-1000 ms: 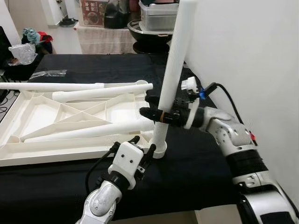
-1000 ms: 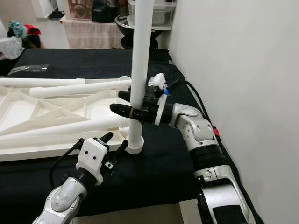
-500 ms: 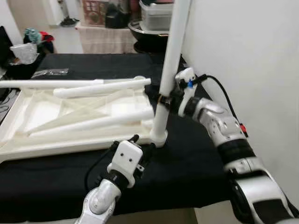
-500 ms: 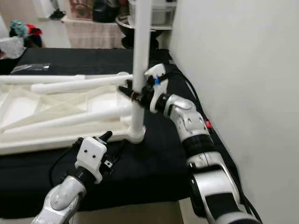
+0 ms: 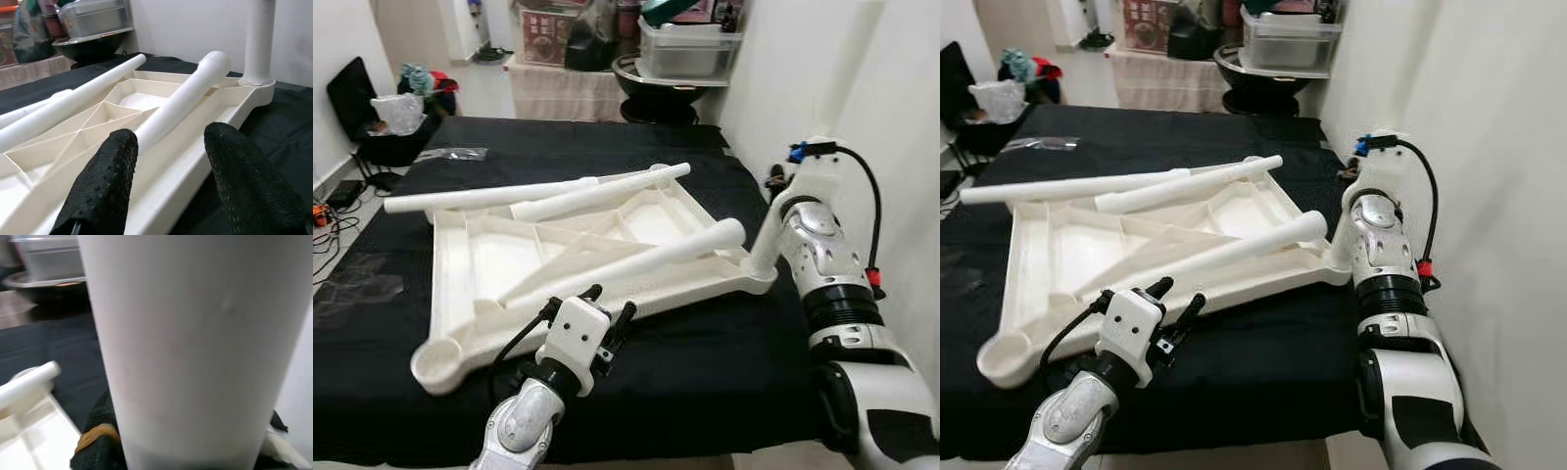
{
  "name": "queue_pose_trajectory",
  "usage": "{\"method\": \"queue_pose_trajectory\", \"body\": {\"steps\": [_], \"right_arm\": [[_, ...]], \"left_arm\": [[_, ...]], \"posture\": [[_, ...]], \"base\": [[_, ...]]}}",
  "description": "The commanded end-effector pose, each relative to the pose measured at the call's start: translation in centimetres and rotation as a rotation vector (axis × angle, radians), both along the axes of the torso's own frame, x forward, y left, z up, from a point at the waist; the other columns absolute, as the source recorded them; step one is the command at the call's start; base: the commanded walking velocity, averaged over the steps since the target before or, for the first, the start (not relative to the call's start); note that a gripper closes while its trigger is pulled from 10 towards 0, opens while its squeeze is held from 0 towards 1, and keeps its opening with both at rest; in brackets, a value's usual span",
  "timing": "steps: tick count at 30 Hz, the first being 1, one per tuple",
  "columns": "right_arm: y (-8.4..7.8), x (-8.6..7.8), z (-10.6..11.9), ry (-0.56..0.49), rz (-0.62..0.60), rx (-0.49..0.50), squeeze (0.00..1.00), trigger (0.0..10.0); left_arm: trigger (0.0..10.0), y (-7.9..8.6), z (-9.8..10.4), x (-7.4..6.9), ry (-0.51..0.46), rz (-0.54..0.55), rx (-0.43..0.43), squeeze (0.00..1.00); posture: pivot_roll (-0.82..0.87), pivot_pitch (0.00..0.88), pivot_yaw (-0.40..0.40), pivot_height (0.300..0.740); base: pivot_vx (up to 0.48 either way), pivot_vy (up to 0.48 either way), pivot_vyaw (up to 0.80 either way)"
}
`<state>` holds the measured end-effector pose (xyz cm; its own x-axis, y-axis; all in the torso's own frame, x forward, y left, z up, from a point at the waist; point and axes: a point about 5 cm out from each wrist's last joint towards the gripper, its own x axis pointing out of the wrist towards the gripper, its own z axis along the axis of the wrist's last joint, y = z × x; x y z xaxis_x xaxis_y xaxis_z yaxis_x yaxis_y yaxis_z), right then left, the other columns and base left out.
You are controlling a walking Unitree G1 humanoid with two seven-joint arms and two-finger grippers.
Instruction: Building children table
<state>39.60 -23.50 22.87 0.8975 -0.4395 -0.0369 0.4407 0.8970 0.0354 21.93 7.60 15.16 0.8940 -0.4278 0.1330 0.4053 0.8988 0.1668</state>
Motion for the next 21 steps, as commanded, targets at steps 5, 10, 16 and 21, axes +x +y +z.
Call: {"method": "queue_pose_trajectory", "body": {"steps": [5, 10, 16, 21], "right_arm": [[1.8, 0.3, -2.3, 0.116, 0.044, 0.048, 1.0, 10.0], [2.5, 0.4, -1.9, 0.097, 0.055, 0.04, 1.0, 10.0], [2.6, 0.2, -1.7, 0.107, 0.016, 0.039, 0.0, 10.0], [3.3, -1.1, -3.0, 0.167, 0.069, 0.046, 0.0, 10.0]], "left_arm": [[10.0, -0.1, -0.3, 0.0, 0.009, -0.005, 0.002, 0.0], [10.0, -0.1, -0.3, 0.0, 0.01, -0.003, 0.001, 0.0], [10.0, -0.1, -0.3, -0.1, 0.014, 0.0, 0.0, 0.0], [10.0, -0.1, -0.3, -0.1, 0.016, 0.0, -0.002, 0.0]], "posture": [[0.03, 0.004, -0.073, 0.74], [0.03, 0.004, -0.073, 0.74], [0.03, 0.014, -0.073, 0.74], [0.03, 0.019, -0.072, 0.74]], "base": [[0.0, 0.0, 0.0], [0.0, 0.0, 0.0], [0.0, 0.0, 0.0], [0.0, 0.0, 0.0]]}}
